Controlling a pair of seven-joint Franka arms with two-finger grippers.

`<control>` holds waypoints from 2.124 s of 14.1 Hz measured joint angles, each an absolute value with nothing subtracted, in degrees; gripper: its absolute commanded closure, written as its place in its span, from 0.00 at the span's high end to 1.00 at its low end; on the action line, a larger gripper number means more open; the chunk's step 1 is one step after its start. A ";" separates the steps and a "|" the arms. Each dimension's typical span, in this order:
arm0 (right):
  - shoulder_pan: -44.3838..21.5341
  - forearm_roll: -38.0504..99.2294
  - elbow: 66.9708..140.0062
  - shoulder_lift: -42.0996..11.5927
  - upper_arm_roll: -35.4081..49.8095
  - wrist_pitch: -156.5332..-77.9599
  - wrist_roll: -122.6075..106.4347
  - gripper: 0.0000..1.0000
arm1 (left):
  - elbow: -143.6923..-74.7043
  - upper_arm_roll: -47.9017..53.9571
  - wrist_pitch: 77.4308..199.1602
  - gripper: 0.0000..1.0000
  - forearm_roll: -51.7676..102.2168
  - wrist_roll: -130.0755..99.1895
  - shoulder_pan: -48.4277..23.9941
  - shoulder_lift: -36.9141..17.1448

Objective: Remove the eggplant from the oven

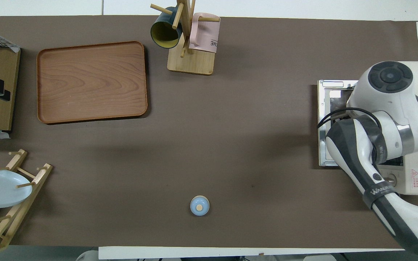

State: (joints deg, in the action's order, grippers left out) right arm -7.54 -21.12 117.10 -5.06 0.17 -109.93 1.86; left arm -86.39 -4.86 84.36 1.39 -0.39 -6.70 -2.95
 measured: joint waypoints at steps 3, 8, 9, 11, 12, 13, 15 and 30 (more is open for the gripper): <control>-16.29 -18.92 108.66 -6.28 0.59 -101.75 6.18 0.00 | -86.39 -4.86 84.36 1.00 1.39 -0.39 -6.70 -2.95; -34.82 -9.08 79.36 -24.32 1.57 -89.09 32.69 0.00 | -86.39 -4.78 84.45 1.00 1.39 -0.39 -7.01 -2.95; -37.62 -7.58 72.58 -29.89 1.76 -88.81 37.87 0.00 | -86.39 -4.74 84.48 1.00 1.39 -0.39 -7.08 -2.95; -41.69 -6.40 60.79 -40.43 2.07 -89.77 44.68 0.00 | -86.39 -4.86 85.03 1.00 1.36 -0.60 -6.90 -2.95; -42.73 -6.17 57.19 -44.47 2.61 -92.00 47.10 0.00 | -86.46 -4.90 85.76 1.00 1.28 -1.06 -6.75 -2.95; -43.32 -6.05 55.14 -47.65 3.10 -94.27 49.02 0.00 | -86.78 -4.91 86.13 1.00 1.21 -1.35 -6.64 -2.92; -43.88 -6.00 53.10 -52.06 3.37 -97.30 51.50 0.21 | -89.96 -4.82 89.23 1.00 1.21 -1.51 -6.72 -1.99; -8.51 -5.53 102.60 -16.70 2.71 -114.58 11.70 0.00 | -112.10 -3.03 140.02 0.44 1.19 -47.05 -45.20 -17.73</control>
State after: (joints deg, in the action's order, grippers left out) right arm -8.51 -5.53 102.60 -16.70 2.71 -114.58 11.70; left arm -112.10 -3.03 140.02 1.19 -47.05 -45.20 -17.73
